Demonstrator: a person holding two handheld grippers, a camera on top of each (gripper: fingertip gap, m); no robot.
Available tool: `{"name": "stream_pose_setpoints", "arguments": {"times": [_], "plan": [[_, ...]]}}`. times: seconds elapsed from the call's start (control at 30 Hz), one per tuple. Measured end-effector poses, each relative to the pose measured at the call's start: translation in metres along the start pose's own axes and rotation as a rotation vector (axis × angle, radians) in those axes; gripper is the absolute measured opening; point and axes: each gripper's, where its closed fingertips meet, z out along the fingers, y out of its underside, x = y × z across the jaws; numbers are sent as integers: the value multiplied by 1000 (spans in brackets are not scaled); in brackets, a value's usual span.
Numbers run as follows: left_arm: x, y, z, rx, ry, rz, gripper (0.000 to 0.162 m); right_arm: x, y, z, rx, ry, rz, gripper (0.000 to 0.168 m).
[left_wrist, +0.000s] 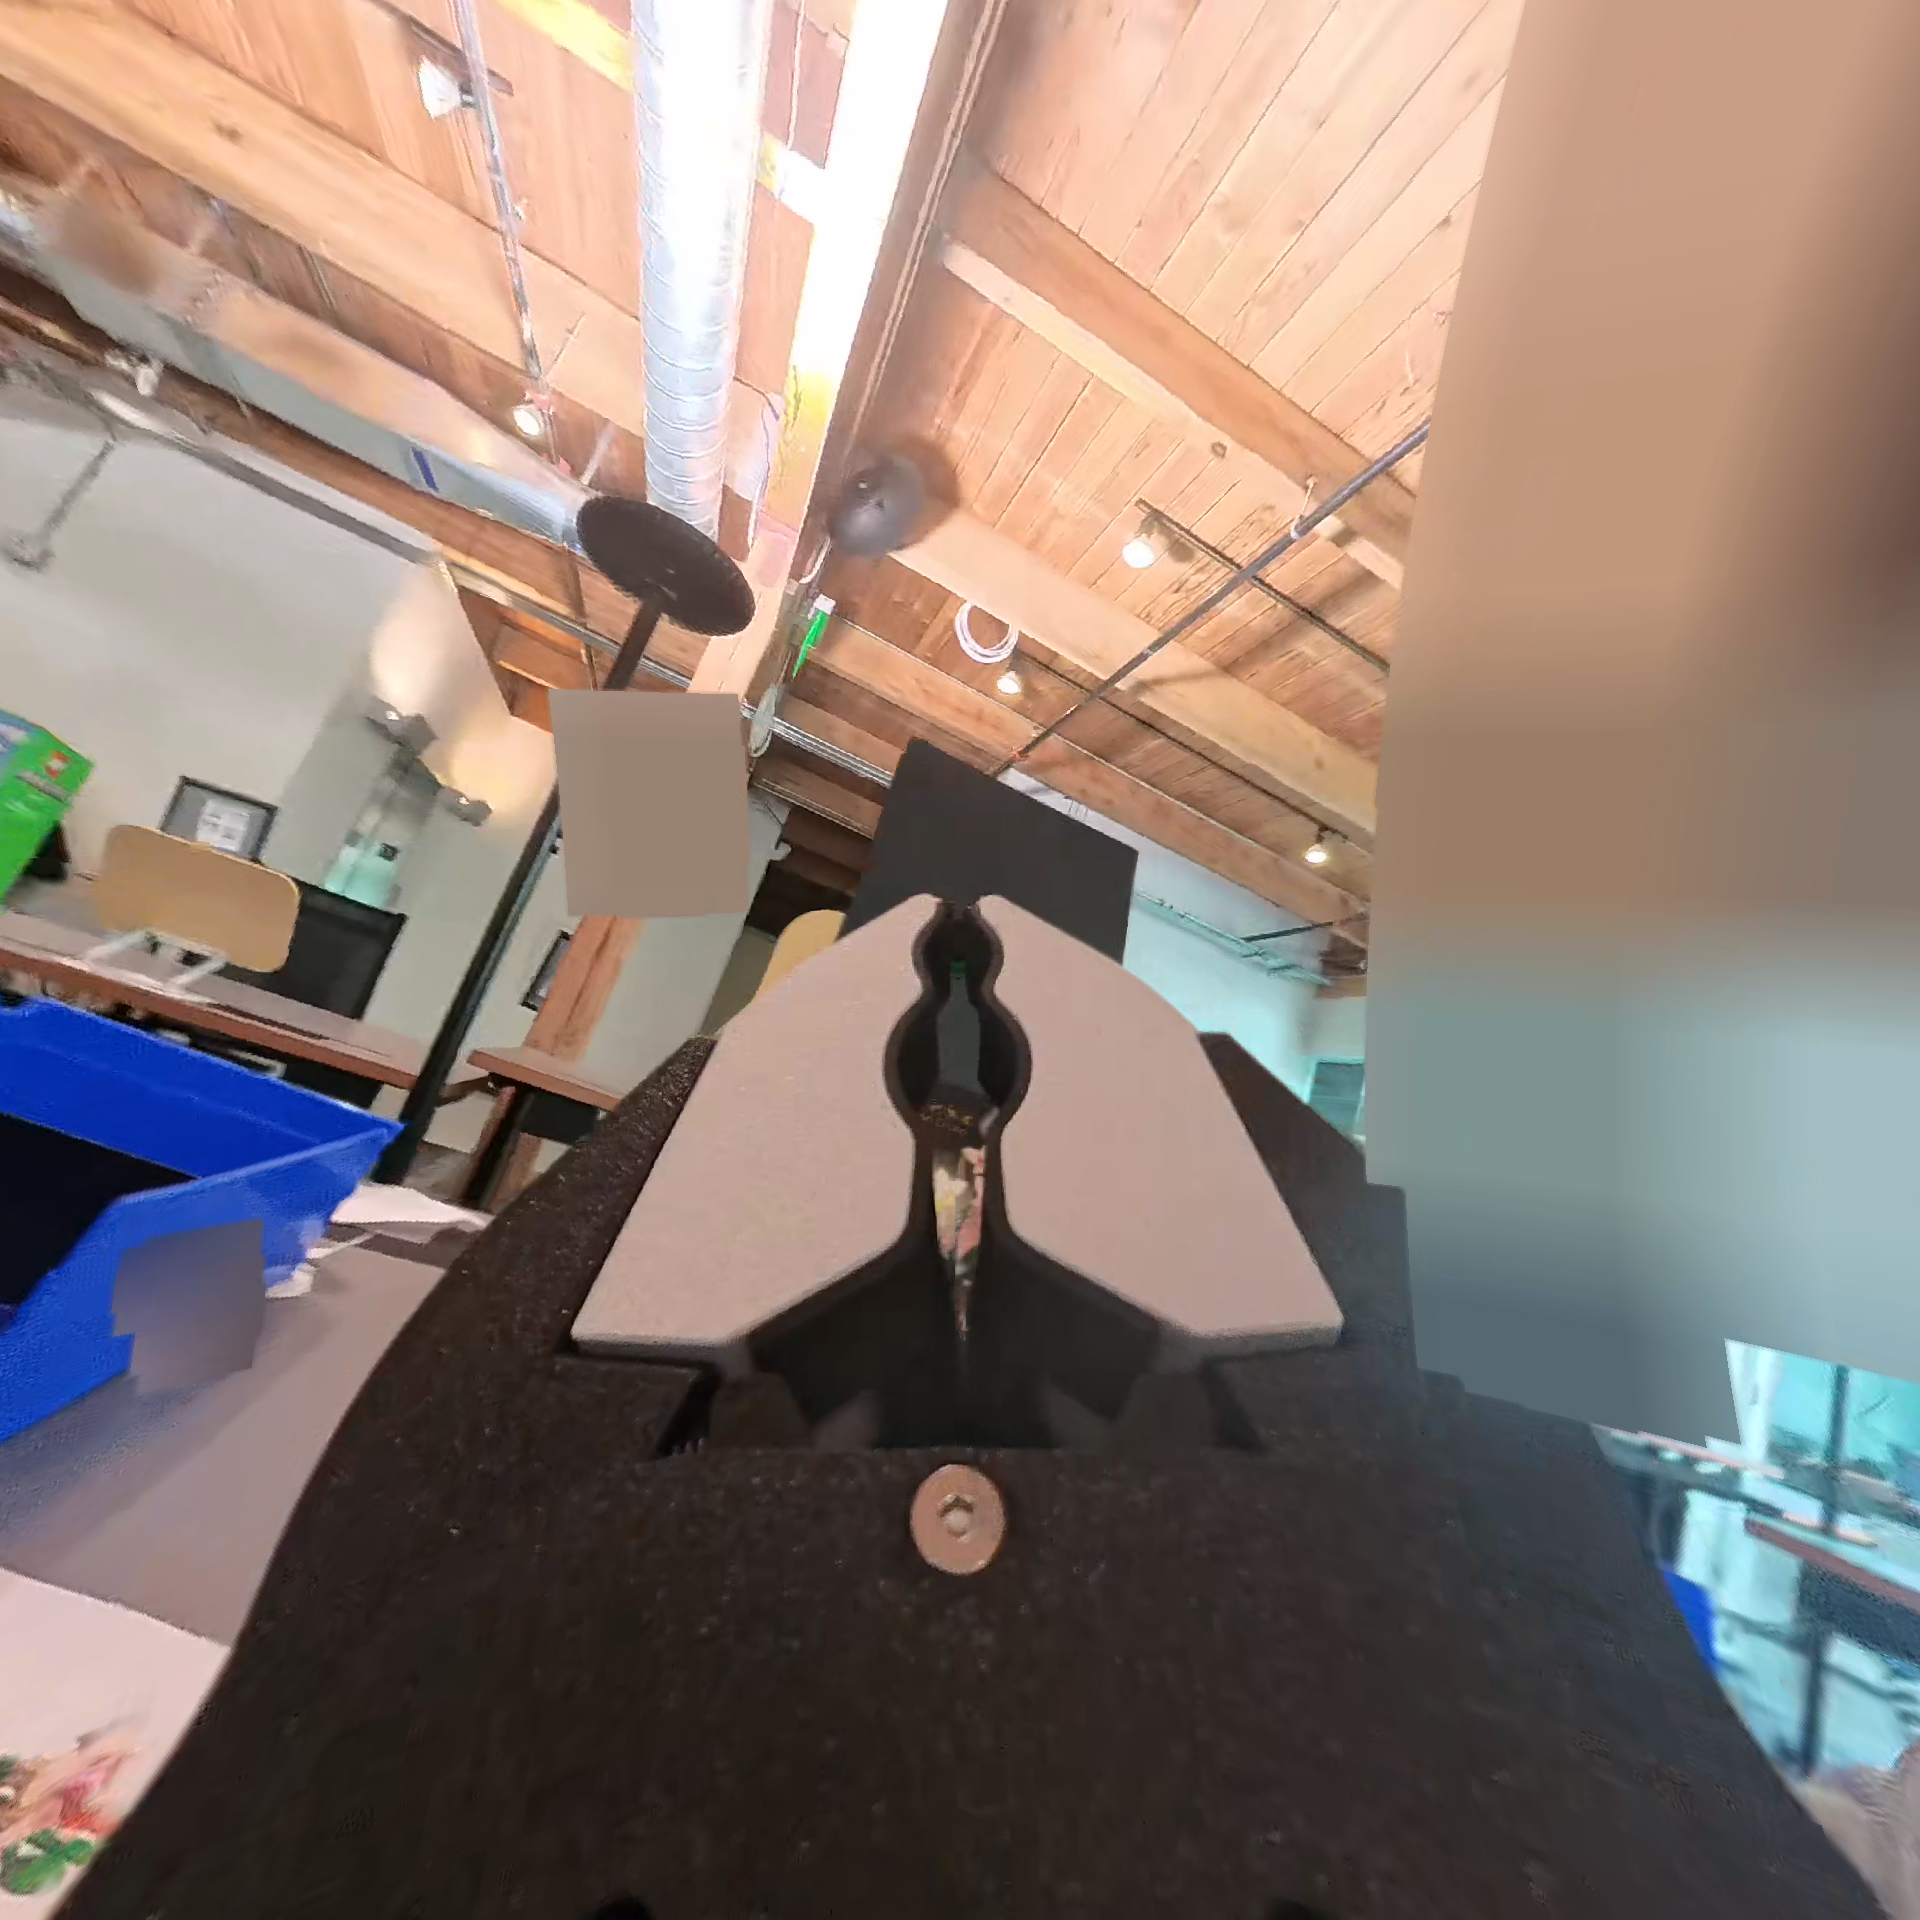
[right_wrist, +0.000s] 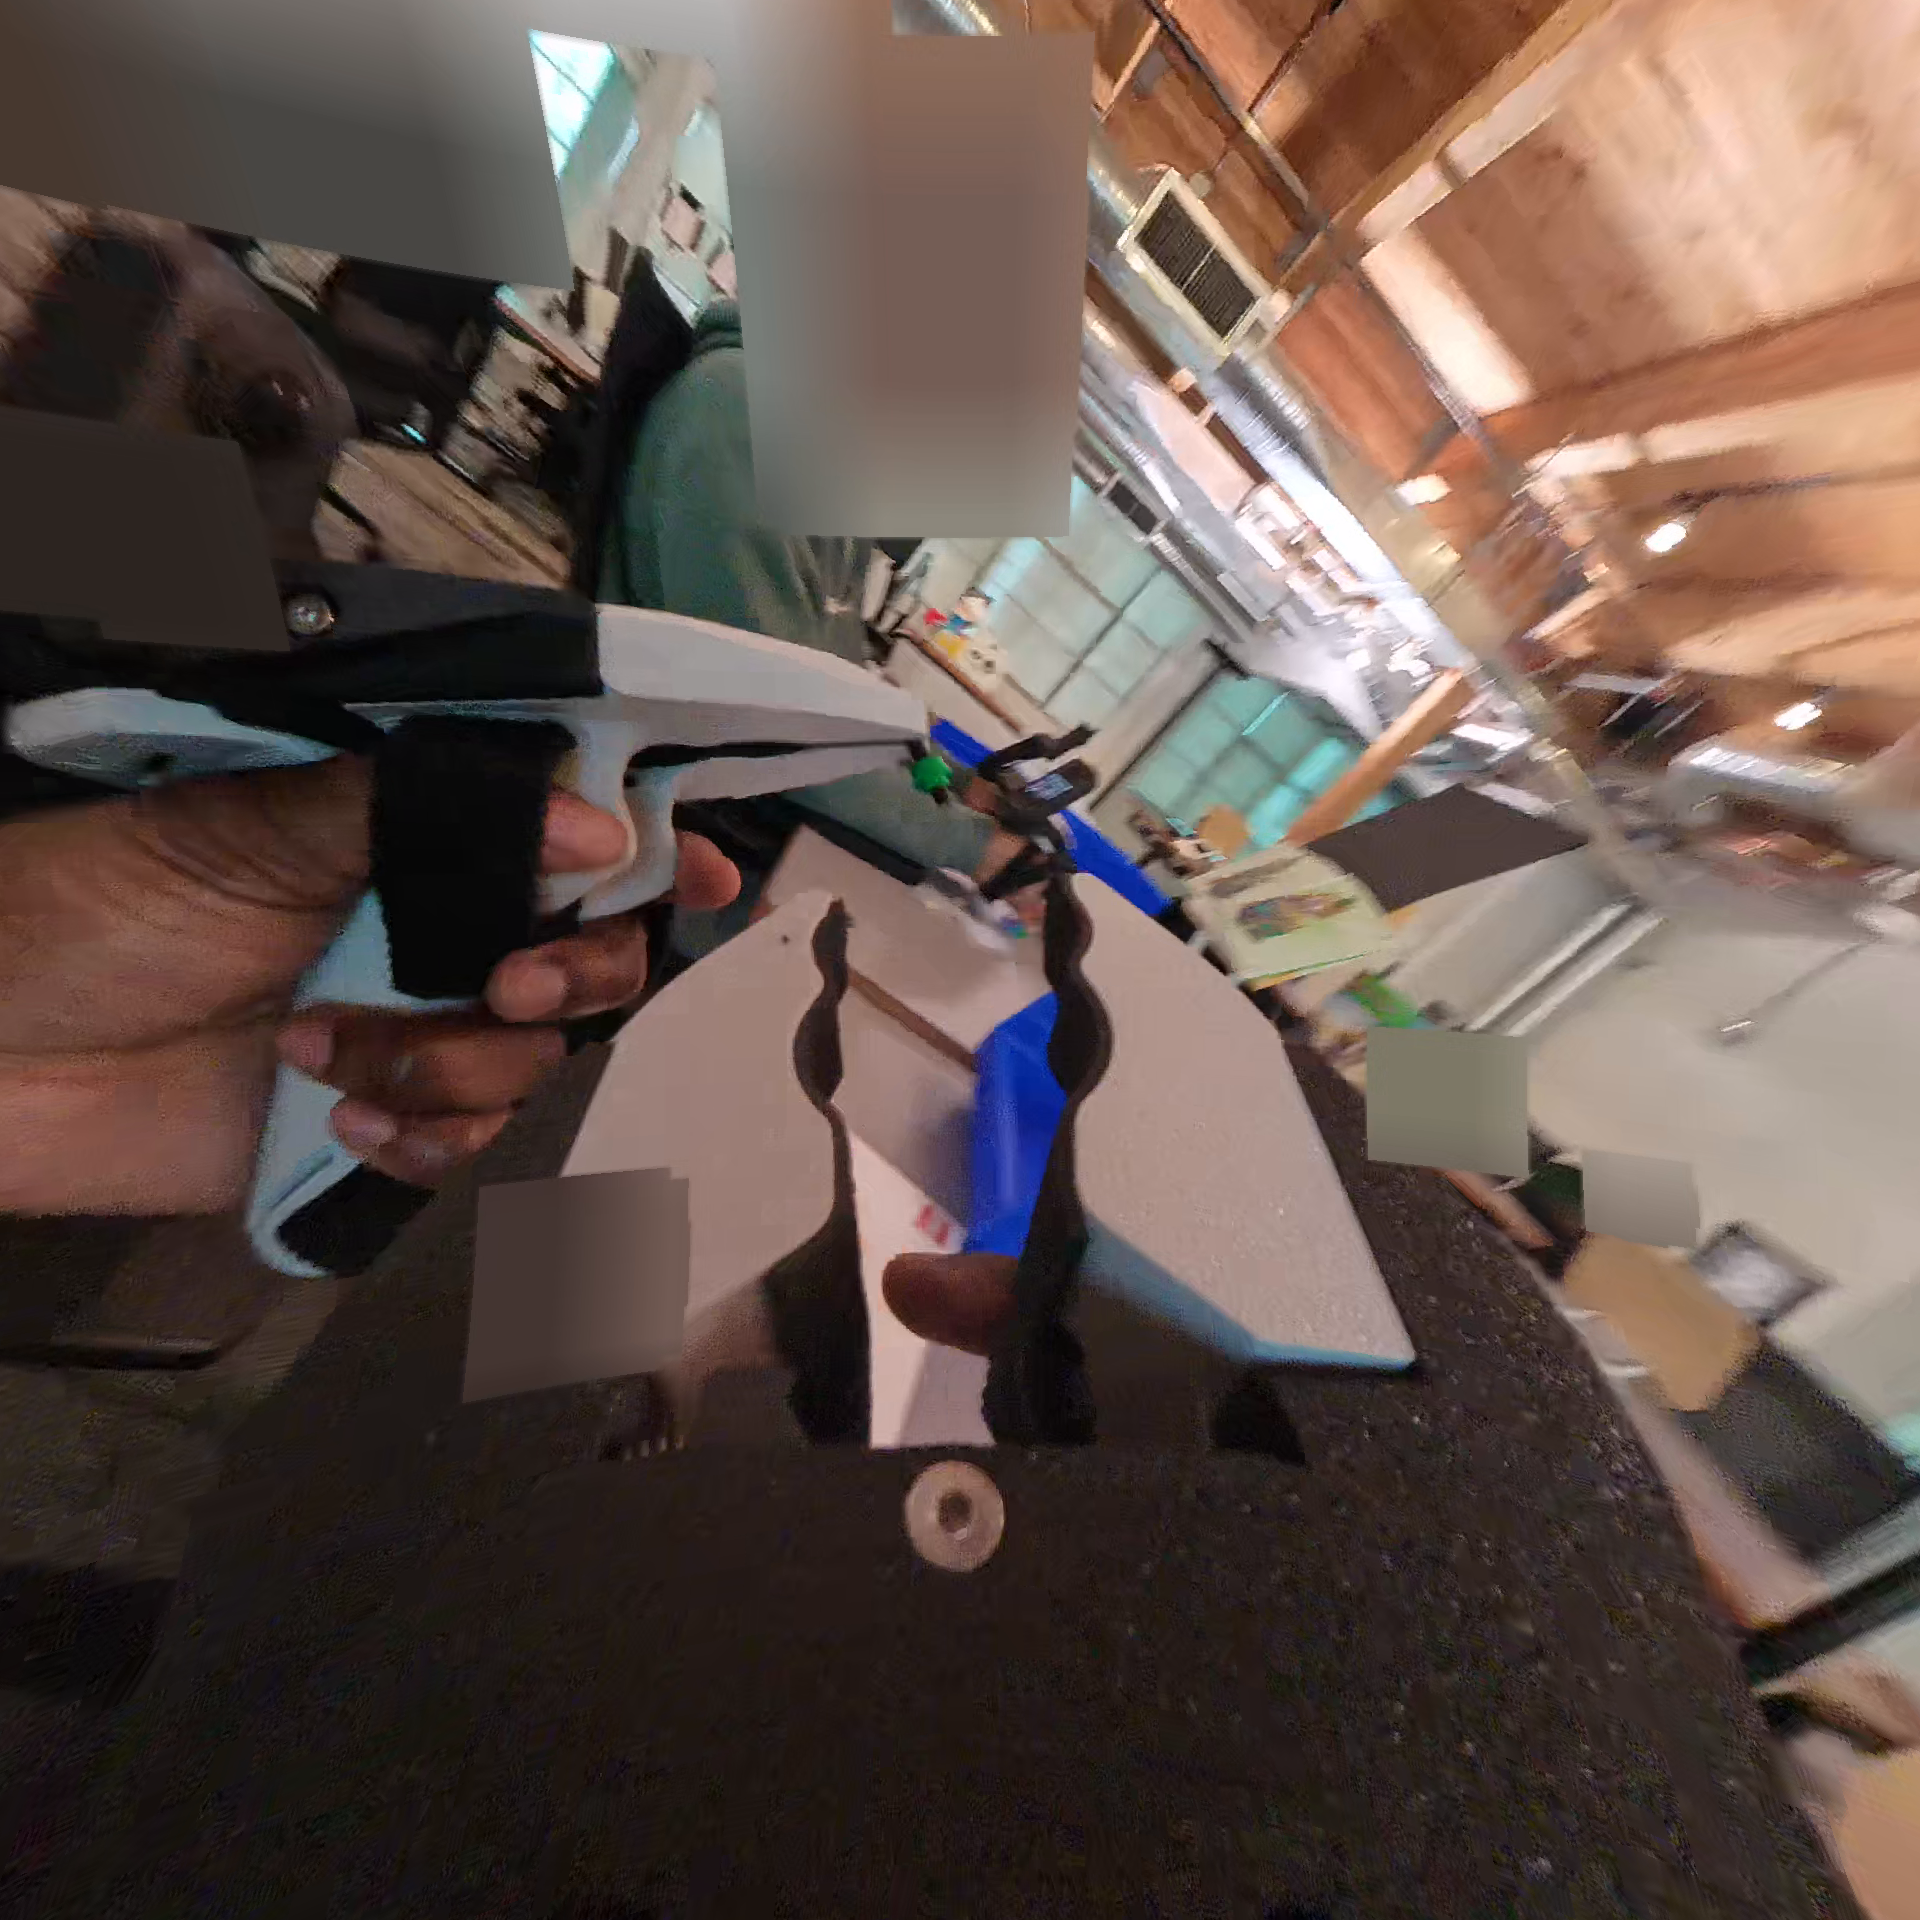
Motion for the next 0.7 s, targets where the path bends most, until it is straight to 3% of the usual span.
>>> {"name": "stream_pose_setpoints", "arguments": {"times": [0.23,0.43,0.6,0.7], "plan": [[19,16,5,-30,32,194,0,7,-6,-3,-19,121,-186,26],[22,21,7,-43,46,174,0,7,-6,0,-27,118,-247,24],[24,24,8,-52,57,155,0,8,-8,2,-23,125,-281,6],[27,24,8,-61,76,128,0,9,-7,1,-20,114,-275,5]]}}
